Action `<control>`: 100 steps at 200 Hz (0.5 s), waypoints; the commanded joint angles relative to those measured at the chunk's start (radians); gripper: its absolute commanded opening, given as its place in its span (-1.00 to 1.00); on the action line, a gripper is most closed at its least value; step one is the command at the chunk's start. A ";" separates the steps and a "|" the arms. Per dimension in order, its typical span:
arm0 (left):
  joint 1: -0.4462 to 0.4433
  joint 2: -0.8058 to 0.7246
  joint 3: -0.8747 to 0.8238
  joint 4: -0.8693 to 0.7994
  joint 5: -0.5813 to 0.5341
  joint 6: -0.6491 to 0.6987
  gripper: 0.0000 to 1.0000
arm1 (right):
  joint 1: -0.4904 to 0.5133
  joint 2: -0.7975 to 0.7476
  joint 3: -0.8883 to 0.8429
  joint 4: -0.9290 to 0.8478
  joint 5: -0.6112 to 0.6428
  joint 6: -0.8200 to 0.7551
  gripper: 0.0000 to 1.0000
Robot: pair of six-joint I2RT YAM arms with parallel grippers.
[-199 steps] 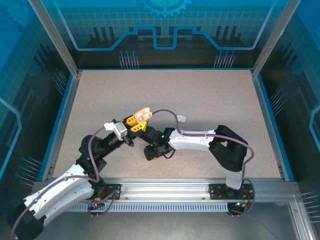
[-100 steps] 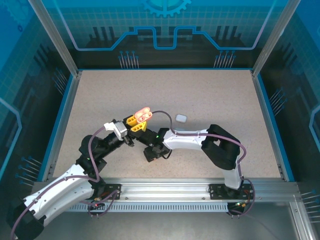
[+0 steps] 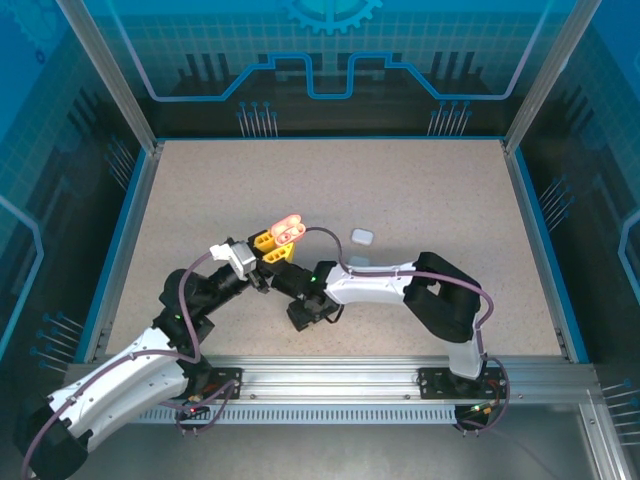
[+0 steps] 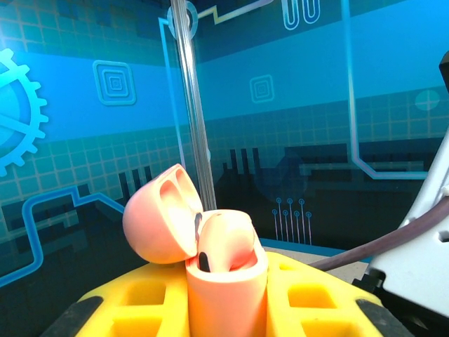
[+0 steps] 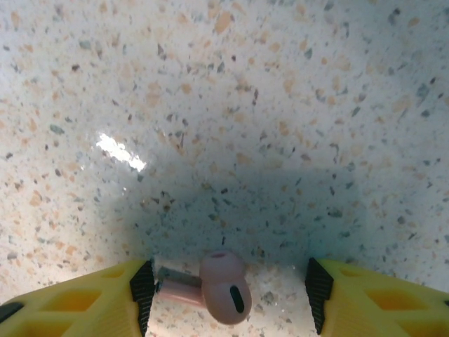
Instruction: Insert the wireless bluetooth earbuds into the charging case
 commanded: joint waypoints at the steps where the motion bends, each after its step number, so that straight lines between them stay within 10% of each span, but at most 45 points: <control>1: -0.007 0.004 0.010 0.022 -0.016 0.007 -1.00 | 0.029 -0.022 -0.043 -0.093 -0.024 0.023 0.24; 100: -0.007 0.029 0.016 0.034 -0.010 -0.003 -1.00 | 0.008 -0.087 -0.102 -0.141 0.059 0.060 0.24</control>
